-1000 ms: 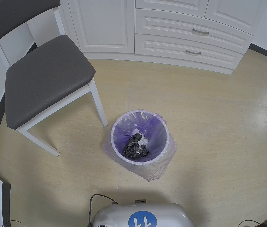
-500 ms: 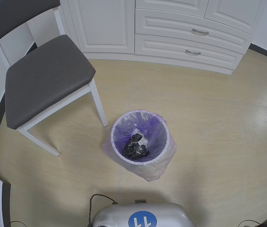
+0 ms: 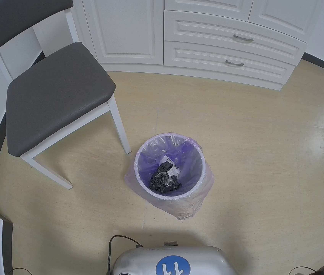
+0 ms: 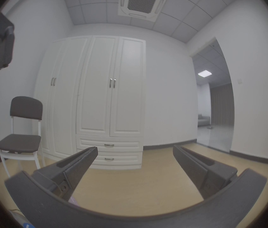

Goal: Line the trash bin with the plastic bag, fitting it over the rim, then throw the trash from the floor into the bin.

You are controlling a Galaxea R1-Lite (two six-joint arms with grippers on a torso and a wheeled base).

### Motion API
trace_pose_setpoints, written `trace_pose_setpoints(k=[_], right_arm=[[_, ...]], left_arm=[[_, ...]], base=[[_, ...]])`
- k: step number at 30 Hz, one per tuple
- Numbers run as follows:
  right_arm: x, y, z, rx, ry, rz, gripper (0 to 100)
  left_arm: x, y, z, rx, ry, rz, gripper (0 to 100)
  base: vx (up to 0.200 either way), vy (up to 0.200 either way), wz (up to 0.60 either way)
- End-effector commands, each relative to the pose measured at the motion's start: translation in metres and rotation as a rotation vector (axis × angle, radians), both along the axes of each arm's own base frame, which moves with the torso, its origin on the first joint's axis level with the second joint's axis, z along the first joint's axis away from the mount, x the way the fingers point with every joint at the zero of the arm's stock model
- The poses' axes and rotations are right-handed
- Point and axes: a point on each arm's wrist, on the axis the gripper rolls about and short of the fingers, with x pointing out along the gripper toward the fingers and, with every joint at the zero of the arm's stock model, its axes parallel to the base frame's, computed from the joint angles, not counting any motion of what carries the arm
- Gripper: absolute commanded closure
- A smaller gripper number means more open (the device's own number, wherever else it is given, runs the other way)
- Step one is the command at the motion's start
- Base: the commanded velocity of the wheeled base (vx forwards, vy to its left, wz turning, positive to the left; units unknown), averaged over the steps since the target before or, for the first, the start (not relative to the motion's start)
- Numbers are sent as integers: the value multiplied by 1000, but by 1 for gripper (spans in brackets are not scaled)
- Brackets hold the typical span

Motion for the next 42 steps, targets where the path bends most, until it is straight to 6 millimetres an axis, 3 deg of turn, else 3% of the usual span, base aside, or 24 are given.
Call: trace_pose_setpoints(k=[1,14,21,25,42], right_arm=[[-3,1,0,-52,-34,-1,0],[-3,1,0,-52,-32,-1,0],[3,0,-7,-28,48,1,0],[6,1,-13,-30,114,12,0],[16,2,-33,-71,332,55,0]], left_arm=[[7,0,-15,-11,68,-18,0],[19,-1,-58,-68,484,-45,0],[19,-1,-57,-122,471,-93,0],[19,-5,-60,-149,497,-286,0],[20,-6,-64,-87,545,-322,0]], base=[[0,0,0],[0,0,0],[0,0,0],[0,0,0],[0,0,0]])
